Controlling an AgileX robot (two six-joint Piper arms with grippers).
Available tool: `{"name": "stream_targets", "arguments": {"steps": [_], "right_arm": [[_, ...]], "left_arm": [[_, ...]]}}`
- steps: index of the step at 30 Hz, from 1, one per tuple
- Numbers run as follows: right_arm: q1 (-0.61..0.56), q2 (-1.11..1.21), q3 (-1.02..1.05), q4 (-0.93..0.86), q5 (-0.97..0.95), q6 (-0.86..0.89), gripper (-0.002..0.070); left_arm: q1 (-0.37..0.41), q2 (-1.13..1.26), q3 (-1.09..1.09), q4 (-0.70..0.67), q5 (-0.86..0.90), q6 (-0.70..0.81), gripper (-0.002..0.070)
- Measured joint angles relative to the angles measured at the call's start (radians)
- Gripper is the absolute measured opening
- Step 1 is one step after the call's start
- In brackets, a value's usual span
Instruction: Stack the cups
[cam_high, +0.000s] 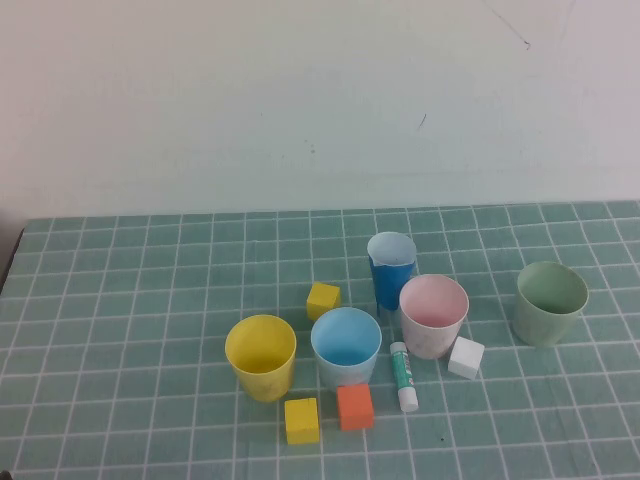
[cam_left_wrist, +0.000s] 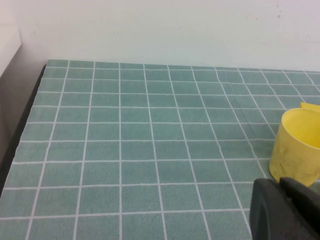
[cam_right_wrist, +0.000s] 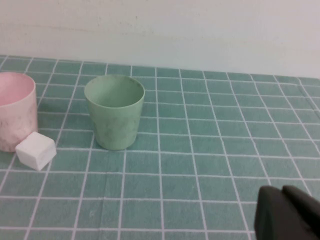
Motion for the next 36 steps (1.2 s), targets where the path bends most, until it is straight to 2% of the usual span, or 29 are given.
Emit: {"name": "stream_targets", "arguments": {"steps": [31,36], "right_arm": [[0.000,0.000,0.000,-0.005,0.000,0.000,-0.0002],[0.000,0.000,0.000,-0.006,0.000,0.000,-0.0002]], "left_arm": [[0.000,0.000,0.000,0.003,0.000,0.025,-0.0002],[0.000,0.000,0.002,0.006,-0.048,0.025,-0.0002]]}}
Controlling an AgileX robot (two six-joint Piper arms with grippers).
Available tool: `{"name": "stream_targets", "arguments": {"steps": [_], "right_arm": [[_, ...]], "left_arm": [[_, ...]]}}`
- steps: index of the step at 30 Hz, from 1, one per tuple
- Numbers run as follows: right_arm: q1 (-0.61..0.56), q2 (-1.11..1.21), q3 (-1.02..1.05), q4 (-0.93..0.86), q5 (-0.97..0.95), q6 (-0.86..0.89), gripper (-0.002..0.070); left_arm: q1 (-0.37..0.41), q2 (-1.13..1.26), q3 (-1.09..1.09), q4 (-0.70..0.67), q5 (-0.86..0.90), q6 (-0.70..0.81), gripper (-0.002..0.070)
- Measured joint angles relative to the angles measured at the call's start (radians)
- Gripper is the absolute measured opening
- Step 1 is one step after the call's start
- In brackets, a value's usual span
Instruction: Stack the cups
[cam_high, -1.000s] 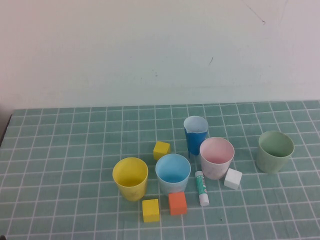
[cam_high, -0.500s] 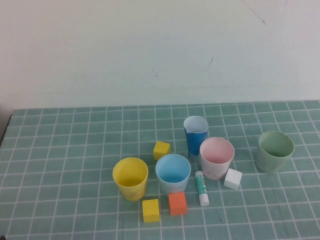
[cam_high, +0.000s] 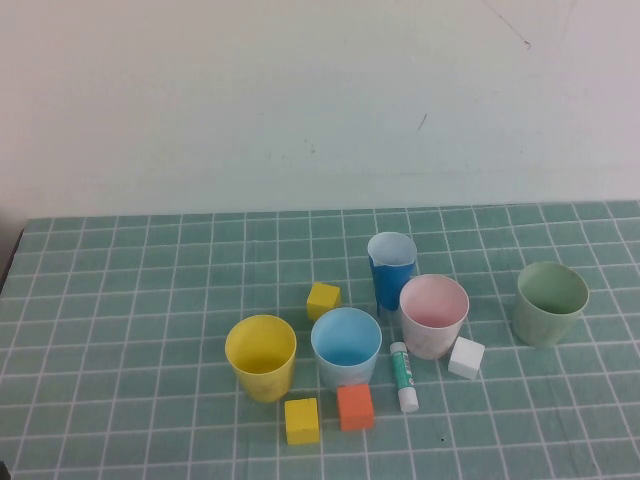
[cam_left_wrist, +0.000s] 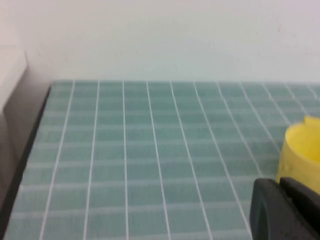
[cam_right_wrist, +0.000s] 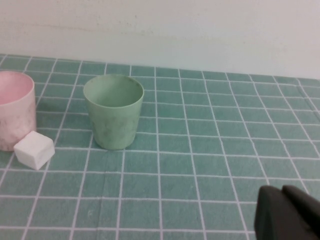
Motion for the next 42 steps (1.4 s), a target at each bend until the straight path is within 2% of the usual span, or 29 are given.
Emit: {"name": "stream_targets", "arguments": {"steps": [9,17,24,28,30,33,36,42], "right_arm": [[0.000,0.000,0.003,-0.002,-0.062,0.000,-0.0002],[0.000,0.000,0.003,-0.002,-0.459,0.000,-0.0002],[0.000,0.000,0.003,-0.003,-0.714,-0.018,-0.0002],[0.000,0.000,0.003,-0.003,-0.725,-0.064,-0.0002],[0.000,0.000,0.003,-0.003,-0.725,-0.073,-0.0002],[0.000,0.000,-0.019,-0.007,-0.678,-0.105,-0.0002],[0.000,0.000,-0.115,-0.007,-0.528,-0.140,-0.0002],[0.000,0.019,-0.328,-0.013,-0.193,-0.263,-0.0002]], "left_arm": [[0.000,0.000,0.000,0.002,-0.281,0.000,-0.0002],[0.000,0.000,0.000,0.002,-0.658,0.000,-0.0002],[0.000,0.000,0.000,0.002,-0.761,0.000,-0.0002],[0.000,0.000,0.000,0.002,-0.805,-0.015,-0.0002],[0.000,0.000,-0.005,0.013,-0.783,-0.018,-0.0002],[0.000,0.000,-0.092,0.046,-0.596,-0.020,-0.0002],[0.000,0.023,-0.234,0.063,-0.399,0.013,-0.0002],[0.000,0.219,-0.473,0.127,-0.165,0.135,-0.0002]]}}
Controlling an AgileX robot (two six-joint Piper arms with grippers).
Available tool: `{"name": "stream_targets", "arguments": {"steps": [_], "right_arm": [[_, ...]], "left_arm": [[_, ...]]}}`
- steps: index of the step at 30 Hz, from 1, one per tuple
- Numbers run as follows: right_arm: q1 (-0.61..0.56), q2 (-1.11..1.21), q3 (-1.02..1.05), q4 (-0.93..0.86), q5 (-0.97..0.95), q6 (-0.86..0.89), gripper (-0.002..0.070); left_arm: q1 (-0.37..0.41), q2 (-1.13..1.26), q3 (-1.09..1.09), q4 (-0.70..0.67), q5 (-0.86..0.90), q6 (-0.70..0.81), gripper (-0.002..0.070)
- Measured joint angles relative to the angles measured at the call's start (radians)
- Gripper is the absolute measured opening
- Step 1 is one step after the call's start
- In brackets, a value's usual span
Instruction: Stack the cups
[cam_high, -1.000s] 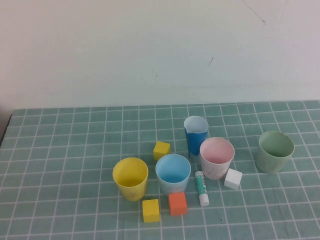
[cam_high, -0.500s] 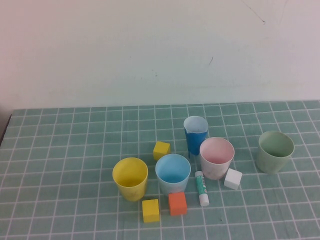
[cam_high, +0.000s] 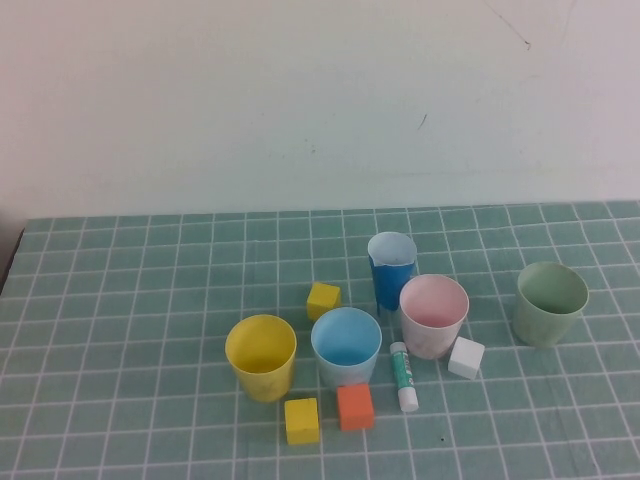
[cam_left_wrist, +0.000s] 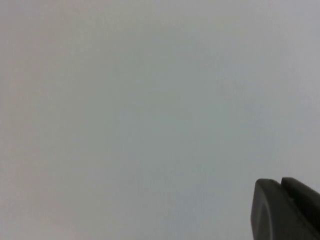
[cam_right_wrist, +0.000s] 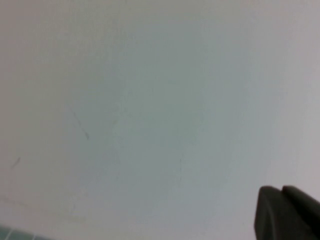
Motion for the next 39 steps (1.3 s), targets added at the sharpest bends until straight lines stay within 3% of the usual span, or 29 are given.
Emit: {"name": "stream_targets", "arguments": {"steps": [7,16,18,21,23,26,32,39], "right_arm": [[0.000,0.140,-0.058,-0.002,0.252,-0.080,-0.0002],[0.000,0.207,0.003,0.041,0.237,-0.131,-0.0002],[0.000,0.207,0.011,0.043,0.223,-0.136,-0.0002],[0.000,0.207,0.013,0.045,0.216,-0.137,-0.0002],[0.000,0.207,0.013,0.046,0.216,-0.137,-0.0002],[0.016,0.207,0.017,0.046,0.203,-0.139,-0.0002],[0.058,0.207,0.021,0.046,0.197,-0.143,-0.0002],[0.060,0.207,0.021,0.046,0.193,-0.147,-0.0002]], "left_arm": [[0.000,0.306,-0.158,-0.075,0.290,0.003,-0.0002],[0.000,0.667,-0.262,-0.429,0.356,0.088,0.0018],[0.000,0.741,-0.289,-0.501,0.376,0.161,0.0068],[0.000,0.872,-0.334,-0.611,0.431,0.245,0.0208],[0.000,0.967,-0.379,-0.679,0.506,0.291,0.0340],[0.000,1.098,-0.442,-0.724,0.619,0.316,0.0434],[-0.054,1.299,-0.558,-0.684,0.675,0.300,0.0417],[-0.252,1.449,-0.638,-0.291,0.573,0.011,0.0402]]}}
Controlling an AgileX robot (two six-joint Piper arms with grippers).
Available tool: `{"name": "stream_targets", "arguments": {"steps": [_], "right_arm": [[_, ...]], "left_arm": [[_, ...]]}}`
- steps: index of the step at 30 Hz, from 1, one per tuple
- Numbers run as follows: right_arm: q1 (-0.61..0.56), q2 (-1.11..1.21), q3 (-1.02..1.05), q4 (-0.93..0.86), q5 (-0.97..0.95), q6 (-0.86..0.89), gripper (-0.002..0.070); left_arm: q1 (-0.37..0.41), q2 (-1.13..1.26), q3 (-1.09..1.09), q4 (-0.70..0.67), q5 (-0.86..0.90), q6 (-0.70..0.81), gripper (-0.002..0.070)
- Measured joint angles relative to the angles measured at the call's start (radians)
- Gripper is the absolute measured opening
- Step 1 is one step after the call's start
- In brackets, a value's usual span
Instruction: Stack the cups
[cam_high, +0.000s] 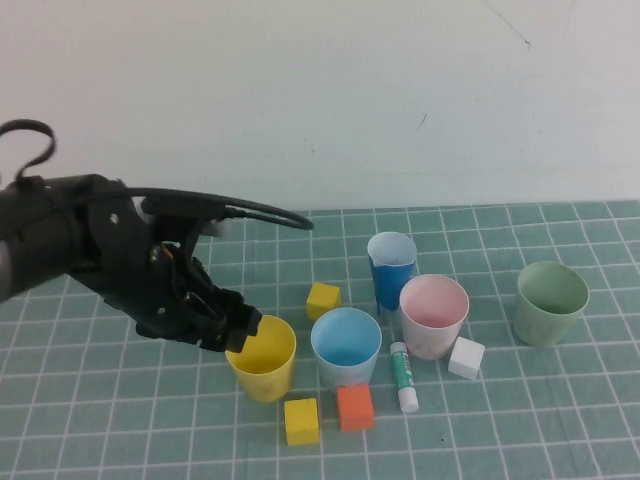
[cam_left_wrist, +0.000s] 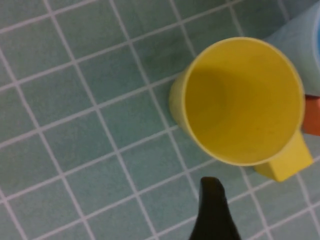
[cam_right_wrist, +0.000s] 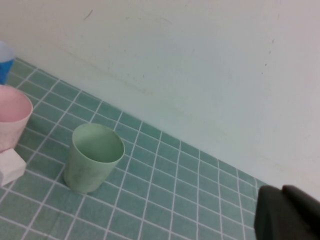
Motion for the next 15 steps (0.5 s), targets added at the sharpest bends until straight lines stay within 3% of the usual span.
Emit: {"name": "stream_targets", "arguments": {"steps": [5,15], "right_arm": [[0.000,0.000,0.000,0.000,0.000,-0.004,-0.0002],[0.000,0.000,0.000,-0.004,0.000,-0.006,-0.0002]], "left_arm": [[-0.027,0.075,-0.004,0.135,-0.078,-0.107,0.0402],[-0.027,0.209,-0.006,0.146,-0.251,-0.113,0.0401]]}}
